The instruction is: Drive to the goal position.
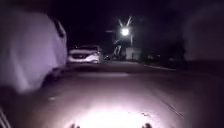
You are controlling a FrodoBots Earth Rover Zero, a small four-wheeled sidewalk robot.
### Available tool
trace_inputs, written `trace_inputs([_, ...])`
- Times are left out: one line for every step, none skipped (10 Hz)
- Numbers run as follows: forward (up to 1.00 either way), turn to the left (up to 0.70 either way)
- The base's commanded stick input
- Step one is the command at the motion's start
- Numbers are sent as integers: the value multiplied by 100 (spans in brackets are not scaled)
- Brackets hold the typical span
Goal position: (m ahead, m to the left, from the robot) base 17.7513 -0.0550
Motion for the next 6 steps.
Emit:
trace_inputs([85,-11])
trace_inputs([85,-23])
trace_inputs([85,-2])
trace_inputs([85,0])
trace_inputs([85,0])
trace_inputs([85,0])
